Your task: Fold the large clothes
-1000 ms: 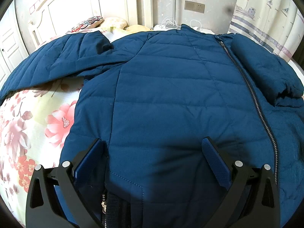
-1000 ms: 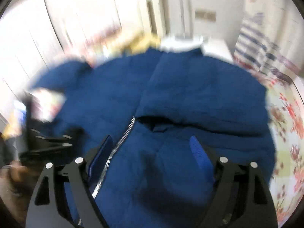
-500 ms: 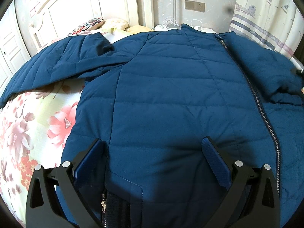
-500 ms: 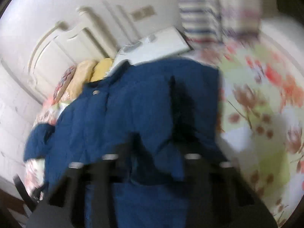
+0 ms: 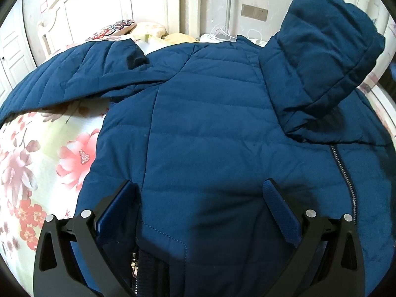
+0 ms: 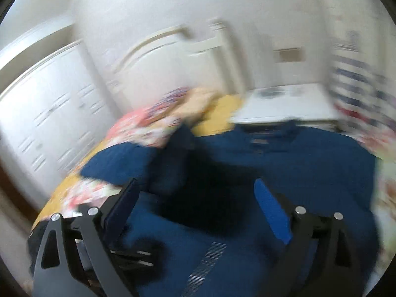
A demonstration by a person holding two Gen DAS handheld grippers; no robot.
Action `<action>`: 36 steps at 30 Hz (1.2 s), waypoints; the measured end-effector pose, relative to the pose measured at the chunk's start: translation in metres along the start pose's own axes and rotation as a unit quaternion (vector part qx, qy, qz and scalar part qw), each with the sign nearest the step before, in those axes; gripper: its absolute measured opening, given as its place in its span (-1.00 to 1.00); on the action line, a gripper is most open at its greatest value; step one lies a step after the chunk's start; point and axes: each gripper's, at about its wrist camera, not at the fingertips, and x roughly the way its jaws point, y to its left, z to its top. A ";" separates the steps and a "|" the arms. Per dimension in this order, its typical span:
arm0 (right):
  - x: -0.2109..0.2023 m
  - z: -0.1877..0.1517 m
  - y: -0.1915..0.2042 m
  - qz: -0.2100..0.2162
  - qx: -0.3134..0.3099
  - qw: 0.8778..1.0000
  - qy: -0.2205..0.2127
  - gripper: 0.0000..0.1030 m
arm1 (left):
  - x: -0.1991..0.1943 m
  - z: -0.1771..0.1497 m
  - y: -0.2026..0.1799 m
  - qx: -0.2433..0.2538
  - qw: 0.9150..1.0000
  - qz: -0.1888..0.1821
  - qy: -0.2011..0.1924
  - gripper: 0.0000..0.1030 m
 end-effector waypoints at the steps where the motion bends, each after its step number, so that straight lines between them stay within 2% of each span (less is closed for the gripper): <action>1: -0.004 -0.006 -0.020 -0.022 0.020 1.000 0.001 0.80 | -0.002 0.000 0.001 -0.002 1.000 -0.009 -0.004 0.91; 3: -0.009 -0.026 -0.062 -0.062 0.060 0.996 0.016 0.78 | -0.009 0.000 0.005 -0.017 0.999 -0.042 -0.014 0.91; 4: -0.009 -0.037 -0.082 -0.078 0.074 0.994 0.028 0.75 | -0.016 0.002 0.010 -0.045 0.994 -0.093 -0.023 0.91; 6: -0.004 -0.055 -0.103 -0.105 0.079 0.990 0.046 0.74 | -0.027 0.012 0.012 -0.095 0.981 -0.163 -0.037 0.91; 7: 0.000 -0.061 -0.109 -0.106 0.083 0.990 0.049 0.72 | -0.034 0.023 0.000 -0.087 0.984 -0.148 -0.044 0.91; 8: 0.005 -0.065 -0.113 -0.103 0.088 0.990 0.049 0.73 | -0.038 0.032 -0.016 -0.057 0.989 -0.124 -0.052 0.91; 9: 0.010 -0.066 -0.109 -0.108 0.085 0.989 0.047 0.74 | -0.042 0.042 -0.040 -0.008 0.993 -0.097 -0.064 0.91; 10: 0.012 -0.068 -0.106 -0.115 0.077 0.989 0.047 0.75 | -0.043 0.049 -0.068 0.048 0.994 -0.079 -0.066 0.91; 12: 0.018 -0.070 -0.099 -0.128 0.055 0.989 0.047 0.75 | -0.030 0.056 -0.115 0.131 0.989 -0.058 -0.048 0.91; 13: 0.017 -0.072 -0.100 -0.130 0.051 0.989 0.048 0.75 | -0.018 0.060 -0.138 0.167 0.985 -0.024 -0.046 0.91; 15: 0.013 -0.074 -0.100 -0.122 0.056 0.990 0.042 0.75 | 0.001 0.068 -0.160 0.189 0.980 0.029 -0.062 0.82; 16: 0.011 -0.075 -0.105 -0.108 0.067 0.991 0.036 0.75 | 0.007 0.075 -0.163 0.179 0.982 0.010 -0.064 0.35; 17: 0.011 -0.076 -0.108 -0.098 0.076 0.992 0.032 0.73 | 0.008 0.083 -0.161 0.149 0.987 -0.012 -0.059 0.15; 19: 0.008 -0.077 -0.115 -0.080 0.091 0.992 0.025 0.73 | -0.004 0.092 -0.141 0.068 0.992 -0.057 -0.085 -0.07; 20: 0.008 -0.077 -0.117 -0.075 0.095 0.992 0.023 0.73 | -0.010 0.094 -0.131 0.036 0.992 -0.076 -0.096 -0.13; 21: 0.008 -0.077 -0.117 -0.074 0.096 0.992 0.024 0.73 | -0.016 0.096 -0.109 -0.020 0.986 -0.124 -0.108 -0.14; 22: 0.008 -0.077 -0.116 -0.075 0.096 0.992 0.024 0.73 | -0.016 0.097 -0.095 -0.059 0.977 -0.169 -0.112 -0.14; 23: 0.009 -0.076 -0.116 -0.075 0.096 0.992 0.025 0.74 | -0.010 0.095 -0.067 -0.125 0.960 -0.225 -0.105 -0.14; 24: 0.009 -0.076 -0.116 -0.074 0.096 0.992 0.025 0.74 | -0.004 0.089 -0.041 -0.188 0.943 -0.259 -0.090 -0.13; 25: 0.009 -0.076 -0.116 -0.073 0.096 0.992 0.025 0.74 | 0.017 0.076 -0.004 -0.286 0.904 -0.314 -0.058 -0.13; 26: 0.009 -0.076 -0.117 -0.071 0.098 0.992 0.024 0.74 | 0.028 0.067 0.012 -0.327 0.884 -0.332 -0.042 -0.12; 27: 0.008 -0.076 -0.118 -0.069 0.099 0.992 0.023 0.74 | 0.039 0.057 0.029 -0.357 0.874 -0.328 -0.025 -0.12; 29: 0.008 -0.076 -0.119 -0.067 0.101 0.992 0.023 0.74 | 0.043 0.047 0.042 -0.358 0.882 -0.307 -0.019 -0.01; 30: 0.008 -0.076 -0.119 -0.066 0.101 0.992 0.023 0.74 | 0.044 0.043 0.045 -0.354 0.882 -0.312 -0.021 0.04; 32: 0.009 -0.075 -0.119 -0.067 0.100 0.992 0.023 0.74 | 0.041 0.041 0.045 -0.347 0.878 -0.327 -0.032 0.46; 33: 0.009 -0.075 -0.119 -0.067 0.101 0.992 0.023 0.74 | 0.031 0.041 0.044 -0.345 0.878 -0.330 -0.041 0.57; 34: 0.009 -0.075 -0.119 -0.067 0.101 0.992 0.023 0.74 | 0.025 0.045 0.041 -0.340 0.884 -0.315 -0.052 0.68; 36: 0.008 -0.076 -0.118 -0.066 0.101 0.992 0.022 0.74 | 0.018 0.055 0.037 -0.334 0.896 -0.287 -0.055 0.68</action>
